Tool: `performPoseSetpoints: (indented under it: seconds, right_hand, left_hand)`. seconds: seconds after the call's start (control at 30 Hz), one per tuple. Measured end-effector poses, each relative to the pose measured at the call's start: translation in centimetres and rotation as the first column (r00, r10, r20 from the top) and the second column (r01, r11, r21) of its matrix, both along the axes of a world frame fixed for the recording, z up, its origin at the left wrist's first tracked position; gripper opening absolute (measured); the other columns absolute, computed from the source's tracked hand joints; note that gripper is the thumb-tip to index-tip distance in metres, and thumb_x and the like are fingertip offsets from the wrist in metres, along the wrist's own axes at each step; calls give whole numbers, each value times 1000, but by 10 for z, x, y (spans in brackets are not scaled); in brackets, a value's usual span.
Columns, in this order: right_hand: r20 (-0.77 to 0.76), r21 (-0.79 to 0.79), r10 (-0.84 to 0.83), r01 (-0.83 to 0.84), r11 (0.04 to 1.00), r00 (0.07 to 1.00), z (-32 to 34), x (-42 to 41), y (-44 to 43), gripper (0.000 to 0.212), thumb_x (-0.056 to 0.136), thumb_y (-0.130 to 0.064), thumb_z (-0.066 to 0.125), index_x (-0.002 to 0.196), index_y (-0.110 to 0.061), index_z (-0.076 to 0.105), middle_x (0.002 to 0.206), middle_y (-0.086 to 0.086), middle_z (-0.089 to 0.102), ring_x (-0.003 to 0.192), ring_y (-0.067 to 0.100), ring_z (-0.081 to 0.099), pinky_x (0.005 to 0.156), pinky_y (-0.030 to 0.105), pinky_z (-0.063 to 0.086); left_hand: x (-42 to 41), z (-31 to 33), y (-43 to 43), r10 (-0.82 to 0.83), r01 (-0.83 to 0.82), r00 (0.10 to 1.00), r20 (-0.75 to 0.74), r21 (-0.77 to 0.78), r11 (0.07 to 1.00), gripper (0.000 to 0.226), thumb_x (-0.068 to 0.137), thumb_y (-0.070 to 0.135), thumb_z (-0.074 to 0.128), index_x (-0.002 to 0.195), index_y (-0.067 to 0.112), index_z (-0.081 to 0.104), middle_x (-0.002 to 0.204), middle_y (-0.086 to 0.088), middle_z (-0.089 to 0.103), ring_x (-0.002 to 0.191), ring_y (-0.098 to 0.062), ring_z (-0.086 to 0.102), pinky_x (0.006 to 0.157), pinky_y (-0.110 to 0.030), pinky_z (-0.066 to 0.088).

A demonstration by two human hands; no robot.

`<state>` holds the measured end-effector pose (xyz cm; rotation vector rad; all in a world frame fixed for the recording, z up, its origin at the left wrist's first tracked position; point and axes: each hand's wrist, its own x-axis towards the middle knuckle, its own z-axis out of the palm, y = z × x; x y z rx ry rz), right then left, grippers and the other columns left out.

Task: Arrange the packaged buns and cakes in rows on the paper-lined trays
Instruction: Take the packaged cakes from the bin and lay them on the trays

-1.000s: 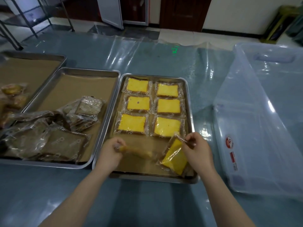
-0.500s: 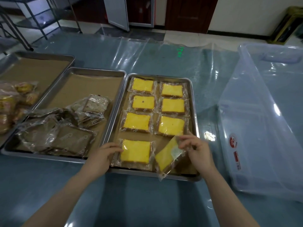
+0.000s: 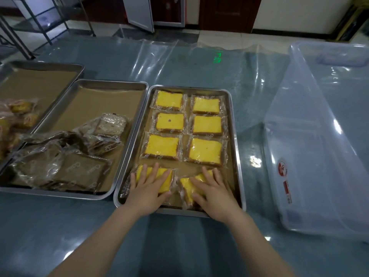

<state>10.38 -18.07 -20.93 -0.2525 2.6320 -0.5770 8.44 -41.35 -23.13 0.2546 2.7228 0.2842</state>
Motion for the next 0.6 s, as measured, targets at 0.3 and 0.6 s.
performPoseSetpoints:
  seconds: [0.3,0.6]
  right_hand:
    - [-207,136,-64,94,986,976,-6,5,-15,64,96,-51,36,150,-36,6,157,-5,-22,136,24,-37,110,56,-15]
    - [-44,107,23,-18,994,999,-6,6,-14,67,94,-56,34,144,-51,-10,156,-10,-19,137,23,-31,103,54,-25]
  left_hand:
    - [2,-5,-1,15,-15,1000,-15,-4,1000,69,88,67,27,124,62,-32,142,14,-43,127,-18,-46,99,-45,-30]
    - [-1,9,-9,5,-21,998,64,265,964,63,100,29,35,135,54,-10,148,13,-31,129,-14,-41,104,-44,-26]
